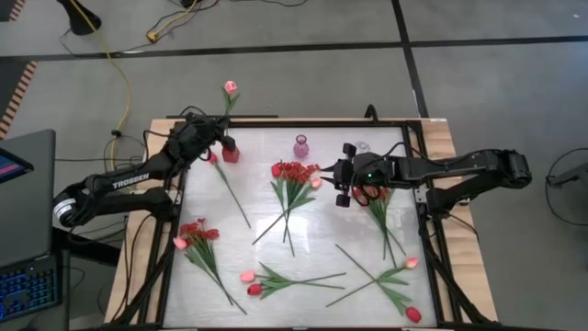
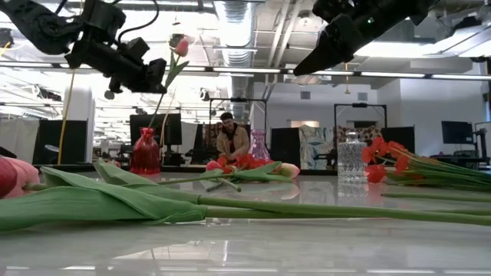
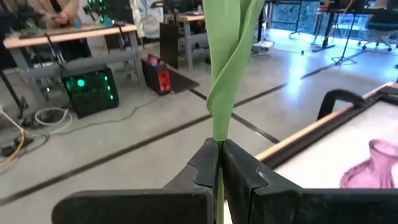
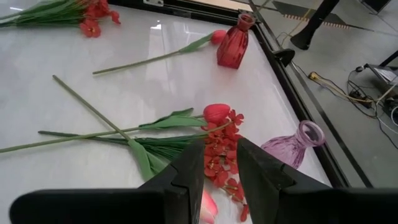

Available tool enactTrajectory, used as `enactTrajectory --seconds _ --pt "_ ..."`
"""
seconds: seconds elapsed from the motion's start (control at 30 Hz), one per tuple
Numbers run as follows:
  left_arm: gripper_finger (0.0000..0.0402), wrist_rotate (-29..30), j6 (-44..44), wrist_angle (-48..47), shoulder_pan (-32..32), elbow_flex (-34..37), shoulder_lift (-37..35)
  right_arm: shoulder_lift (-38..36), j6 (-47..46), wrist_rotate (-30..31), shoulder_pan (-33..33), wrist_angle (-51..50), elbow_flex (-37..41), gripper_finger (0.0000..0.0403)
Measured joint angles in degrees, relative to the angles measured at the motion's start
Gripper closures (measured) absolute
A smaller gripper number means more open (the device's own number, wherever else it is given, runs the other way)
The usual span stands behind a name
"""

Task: Sort flowers into vase by color
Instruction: Put the pink tulip into the red vase

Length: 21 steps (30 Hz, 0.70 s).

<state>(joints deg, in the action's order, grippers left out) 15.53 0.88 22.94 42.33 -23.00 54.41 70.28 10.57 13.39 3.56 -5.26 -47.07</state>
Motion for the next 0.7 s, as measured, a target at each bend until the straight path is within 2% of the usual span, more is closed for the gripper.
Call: enactTrajectory --seconds 0.23,0.7 --pt "0.0401 -0.17 2.17 1.06 -0.06 3.55 0.0 0.0 -0.02 0.02 -0.09 0.25 -0.02 0.028" --pt "0.0395 -0.31 4.38 -3.08 -0.2 3.8 0.0 0.0 -0.97 0.04 -0.16 0.98 0.0 0.028"
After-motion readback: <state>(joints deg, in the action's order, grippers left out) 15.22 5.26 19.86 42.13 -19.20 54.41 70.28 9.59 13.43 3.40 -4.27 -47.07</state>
